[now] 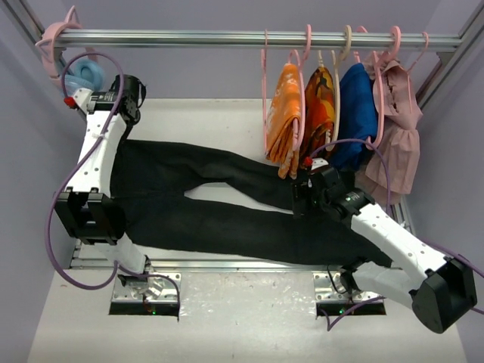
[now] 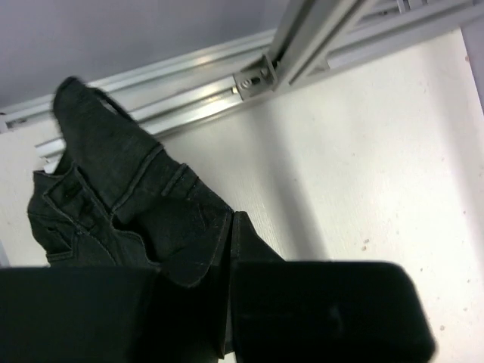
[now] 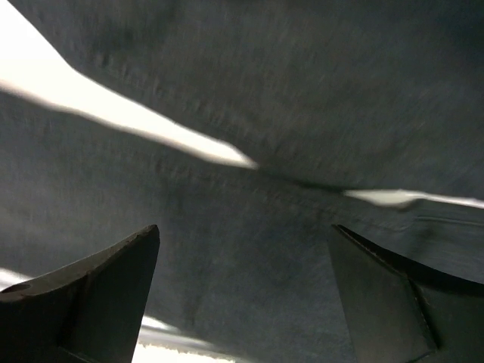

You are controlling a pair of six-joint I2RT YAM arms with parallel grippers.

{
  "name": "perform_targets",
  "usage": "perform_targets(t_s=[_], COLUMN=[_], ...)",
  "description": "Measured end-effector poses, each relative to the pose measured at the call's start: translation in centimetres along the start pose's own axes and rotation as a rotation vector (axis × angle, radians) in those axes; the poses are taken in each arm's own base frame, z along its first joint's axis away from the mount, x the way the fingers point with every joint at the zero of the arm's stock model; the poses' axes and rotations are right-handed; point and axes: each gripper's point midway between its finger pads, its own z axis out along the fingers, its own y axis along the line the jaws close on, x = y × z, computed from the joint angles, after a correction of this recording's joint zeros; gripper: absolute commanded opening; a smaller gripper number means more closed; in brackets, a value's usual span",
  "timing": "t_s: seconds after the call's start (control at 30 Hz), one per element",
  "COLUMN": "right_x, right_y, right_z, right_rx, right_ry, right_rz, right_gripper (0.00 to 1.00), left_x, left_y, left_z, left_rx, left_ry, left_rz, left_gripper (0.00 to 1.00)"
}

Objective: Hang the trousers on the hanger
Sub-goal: Flatten out the trousers at the center of the board.

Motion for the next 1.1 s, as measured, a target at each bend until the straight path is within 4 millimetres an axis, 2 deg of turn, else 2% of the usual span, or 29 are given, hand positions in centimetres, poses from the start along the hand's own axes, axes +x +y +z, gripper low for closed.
perform_targets(t_s=[0.1,0.23,0.33,0.47,0.53,0.67,0.73,0.87,0.97,1.1], right_x=[0.8,2.8,5.2,9.0,10.3,9.4,8.3,3.5,0.6,-0.7], right_y=[0.9,1.2,1.6,3.4,4.1,5.2,5.3,4.6,2.6,-1.6], right_z=[0.7,2.0,3.0,4.7,5.1,5.3,5.1,3.5,2.9,4.2], right_rx=[-0.047,-0.049,-0.058,-0.100,-0.108,-0.142,-0.138,-0.119,-0.083,0.040], right_ry=[0.048,0.156,0.278,0.434,0.473,0.422,0.359,0.146,0.045,0.035], right_rz=[-0.016,-0.023,-0.030,-0.061,-0.094,-0.073,-0.049,0.036,0.138,0.271], right_gripper=[0.88,0.82,0.76,0.76,0.76,0.79,0.83,0.85,0.85,0.84], left_x=[-1.4,-1.2,-1.1,-1.3,-1.5,-2.3,-2.5,-2.0,-1.2,-0.1], left_y=[1.0,1.9,2.2,2.2,2.2,2.6,2.8,4.0,5.2,6.9], left_z=[-0.2,1.1,1.3,1.1,0.8,0.0,-0.4,-0.7,-0.7,-0.9], left_rx=[-0.007,-0.052,-0.064,-0.055,-0.043,-0.021,-0.011,0.005,0.012,0.017], left_ry=[-0.024,-0.017,-0.014,-0.015,-0.018,-0.029,-0.032,-0.030,-0.028,-0.013], left_rz=[-0.023,-0.018,-0.012,-0.008,-0.004,-0.003,-0.007,-0.018,-0.024,-0.023], left_gripper=[0.00,0.00,0.00,0.00,0.00,0.00,0.00,0.00,0.00,0.00])
